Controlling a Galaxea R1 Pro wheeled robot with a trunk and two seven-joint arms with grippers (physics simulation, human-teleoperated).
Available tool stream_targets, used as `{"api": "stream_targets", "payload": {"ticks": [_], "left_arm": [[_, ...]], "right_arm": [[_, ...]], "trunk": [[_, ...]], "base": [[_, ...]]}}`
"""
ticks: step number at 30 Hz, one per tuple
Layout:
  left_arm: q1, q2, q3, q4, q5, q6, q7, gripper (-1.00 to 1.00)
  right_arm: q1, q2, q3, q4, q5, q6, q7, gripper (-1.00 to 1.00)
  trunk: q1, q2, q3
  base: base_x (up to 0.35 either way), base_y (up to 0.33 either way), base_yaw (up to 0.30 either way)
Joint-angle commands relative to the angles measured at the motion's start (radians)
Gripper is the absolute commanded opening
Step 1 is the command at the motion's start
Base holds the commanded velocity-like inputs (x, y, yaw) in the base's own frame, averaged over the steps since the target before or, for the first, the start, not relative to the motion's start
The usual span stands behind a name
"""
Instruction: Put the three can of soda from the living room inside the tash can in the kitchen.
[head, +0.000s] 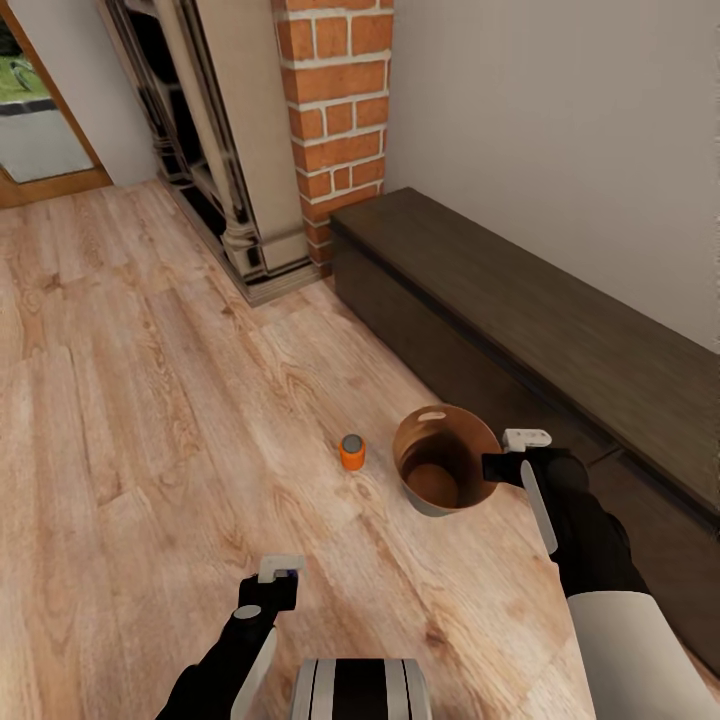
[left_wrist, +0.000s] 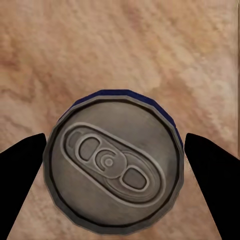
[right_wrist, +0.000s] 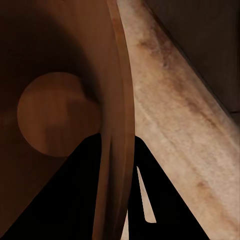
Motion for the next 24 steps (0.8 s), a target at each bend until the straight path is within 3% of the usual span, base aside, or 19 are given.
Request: {"api": "stream_targets", "payload": {"ticks": [1,20,24], "left_arm": [[0.0,0.0,0.0,0.001,0.0,0.0,-0.001,-1.0],[0.0,0.0,0.0,0.0,0.0,0.0,-0.001,-1.0],[0.0,0.0,0.0,0.0,0.0,0.0,-0.001,-1.0]], "right_arm": [[0.0,0.0,0.0,0.0,-0.014,0.0,0.004,-1.0],[0.0,0.001,0.0,0.0,-0.014,0.0,0.004,-1.0],[0.0,0.001,0.0,-0.001,-0.014,0.0,0.004,-1.0]], "trunk": [[0.0,0.0,0.004],[-0.009,0.005,0.078],[-0.009,0.005,0.078]], "base": [[0.0,0.0,0.0],[0.0,0.0,0.015],[0.0,0.0,0.082]]}}
